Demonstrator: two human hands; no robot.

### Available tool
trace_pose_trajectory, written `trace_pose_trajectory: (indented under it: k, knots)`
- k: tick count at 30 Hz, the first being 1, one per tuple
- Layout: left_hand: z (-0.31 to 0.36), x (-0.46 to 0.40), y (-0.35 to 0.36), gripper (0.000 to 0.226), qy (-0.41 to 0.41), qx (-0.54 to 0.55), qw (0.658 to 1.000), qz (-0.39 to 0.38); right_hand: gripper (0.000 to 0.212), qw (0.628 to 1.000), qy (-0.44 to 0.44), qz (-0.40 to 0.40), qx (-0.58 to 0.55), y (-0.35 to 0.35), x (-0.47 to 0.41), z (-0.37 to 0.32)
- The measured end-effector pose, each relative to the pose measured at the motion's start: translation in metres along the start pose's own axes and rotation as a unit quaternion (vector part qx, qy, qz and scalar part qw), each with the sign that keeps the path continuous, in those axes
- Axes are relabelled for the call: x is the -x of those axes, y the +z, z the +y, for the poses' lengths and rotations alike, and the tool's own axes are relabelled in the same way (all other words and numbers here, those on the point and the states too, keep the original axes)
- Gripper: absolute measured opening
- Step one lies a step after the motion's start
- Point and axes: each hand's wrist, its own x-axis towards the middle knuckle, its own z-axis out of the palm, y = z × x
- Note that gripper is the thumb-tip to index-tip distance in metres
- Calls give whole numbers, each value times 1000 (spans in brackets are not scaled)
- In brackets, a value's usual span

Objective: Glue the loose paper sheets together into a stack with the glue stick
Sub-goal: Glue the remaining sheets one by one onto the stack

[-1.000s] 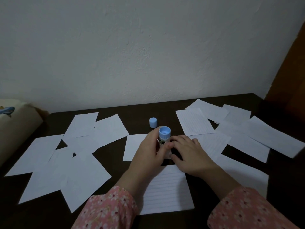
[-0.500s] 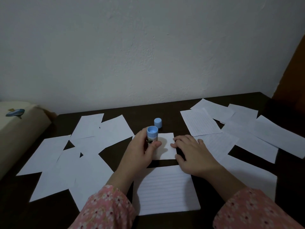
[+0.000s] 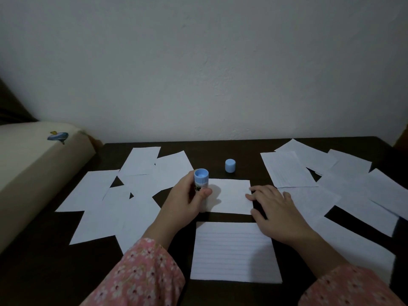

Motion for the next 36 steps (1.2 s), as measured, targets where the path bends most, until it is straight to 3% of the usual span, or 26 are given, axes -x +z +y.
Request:
trace_pose_trajectory:
  k: [7, 9, 11, 12, 14, 17, 21, 25, 36]
  knots:
    - [-7, -5, -9, 11, -45, 47, 996, 62, 38, 1000, 6, -5, 3, 1, -2, 0]
    - [-8, -9, -8, 16, -113, 148, 970, 155, 38, 1000, 7, -4, 6, 1, -3, 0]
    - [-6, -14, -7, 30, -185, 277, 912, 239, 38, 1000, 7, -3, 6, 1, -2, 0]
    - [-5, -16, -7, 34, -204, 311, 891, 259, 38, 1000, 6, -3, 5, 1, -2, 0]
    - [-2, -19, -4, 41, -215, 315, 885, 267, 38, 1000, 4, -5, 1, 0, -1, 1]
    - [2, -23, 2, 45, -212, 296, 896, 253, 37, 1000, 3, -6, -12, -1, -2, 1]
    - [10, -27, 12, 29, -183, 264, 931, 173, 35, 999, 8, -9, -53, -6, -5, 2]
    - [18, -31, 30, 50, -159, 199, 964, 72, 26, 996, 2, 5, -85, -11, -7, 2]
    - [49, -79, 76, 51, 4, 15, 999, -39, 50, 996, 4, 11, -84, -6, -8, 6]
